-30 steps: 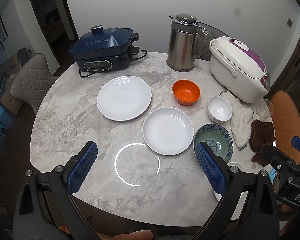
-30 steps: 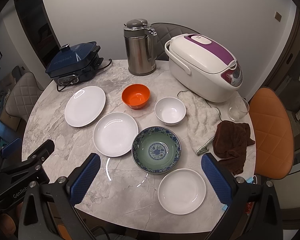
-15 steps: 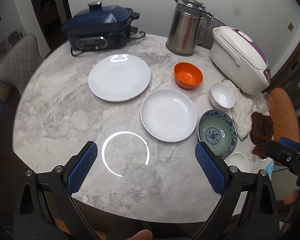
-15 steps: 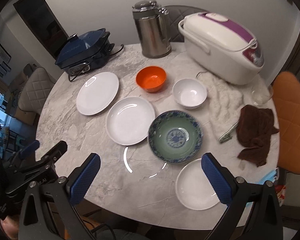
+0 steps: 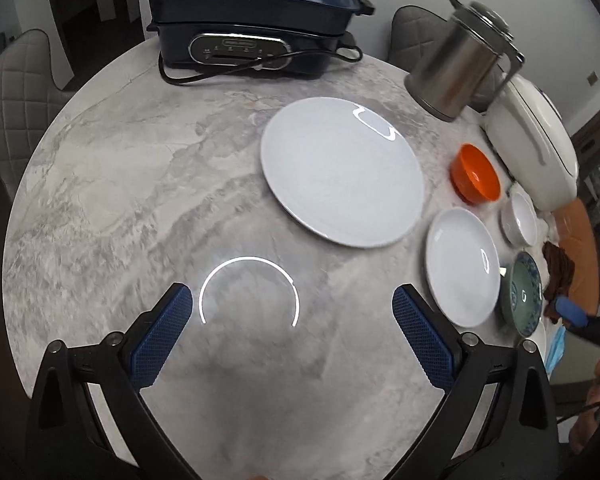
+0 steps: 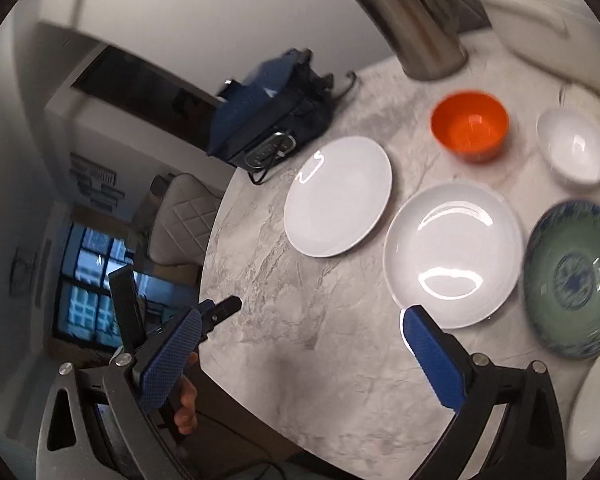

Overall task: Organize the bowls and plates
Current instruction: 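Grasp the white plate beside the blue grill at opposite rims with both grippers, then carry the white plate with both grippers and set it down on the table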

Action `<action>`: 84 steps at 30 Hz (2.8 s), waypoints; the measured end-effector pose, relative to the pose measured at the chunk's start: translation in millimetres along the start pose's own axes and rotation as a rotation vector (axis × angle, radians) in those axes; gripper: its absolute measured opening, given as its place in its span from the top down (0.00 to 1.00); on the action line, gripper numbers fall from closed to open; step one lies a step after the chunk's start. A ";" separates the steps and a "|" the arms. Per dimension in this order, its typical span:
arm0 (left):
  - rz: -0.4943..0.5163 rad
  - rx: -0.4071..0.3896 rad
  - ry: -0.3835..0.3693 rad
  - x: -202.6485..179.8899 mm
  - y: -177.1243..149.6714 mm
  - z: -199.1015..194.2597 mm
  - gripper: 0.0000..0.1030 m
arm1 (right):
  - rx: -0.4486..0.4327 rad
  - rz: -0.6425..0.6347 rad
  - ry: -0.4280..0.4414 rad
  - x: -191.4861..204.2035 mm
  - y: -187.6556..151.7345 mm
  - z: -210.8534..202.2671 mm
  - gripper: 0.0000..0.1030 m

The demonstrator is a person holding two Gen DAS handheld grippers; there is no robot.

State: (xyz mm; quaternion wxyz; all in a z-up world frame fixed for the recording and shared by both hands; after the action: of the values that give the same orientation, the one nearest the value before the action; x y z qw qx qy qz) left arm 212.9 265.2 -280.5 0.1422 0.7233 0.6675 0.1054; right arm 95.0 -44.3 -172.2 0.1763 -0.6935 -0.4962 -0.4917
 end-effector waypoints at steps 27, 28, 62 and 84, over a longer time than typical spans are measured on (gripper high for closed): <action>0.234 0.202 -0.254 -4.9 152.0 174.5 0.35 | 0.132 0.215 -0.107 -127.9 147.2 153.8 0.37; 0.237 0.205 -0.262 -6.2 150.3 174.5 0.36 | 0.131 0.219 -0.103 -129.9 147.8 155.6 0.37; 0.246 0.268 -0.246 -20.4 154.3 192.0 0.82 | 0.223 0.291 -0.187 -169.0 125.1 170.1 0.84; 0.266 0.181 -0.211 -5.0 144.9 133.1 0.82 | 0.186 0.186 -0.230 -119.8 115.8 171.0 0.84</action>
State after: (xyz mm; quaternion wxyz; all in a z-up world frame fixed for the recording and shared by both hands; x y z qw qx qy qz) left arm 393.6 241.7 -354.9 0.1308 0.8219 0.5542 -0.0136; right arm 278.6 -32.3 -324.3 0.2264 -0.7688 -0.4901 -0.3427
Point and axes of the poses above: each gripper's, at about its wrist camera, not at the fingertips, and z roughly the way its jaws point, x to its left, y to its top, the point moved 8 cm from there along z, roughly the way its jaws point, and after that the axes turned 12 degrees about y, right-handed, at the moved point
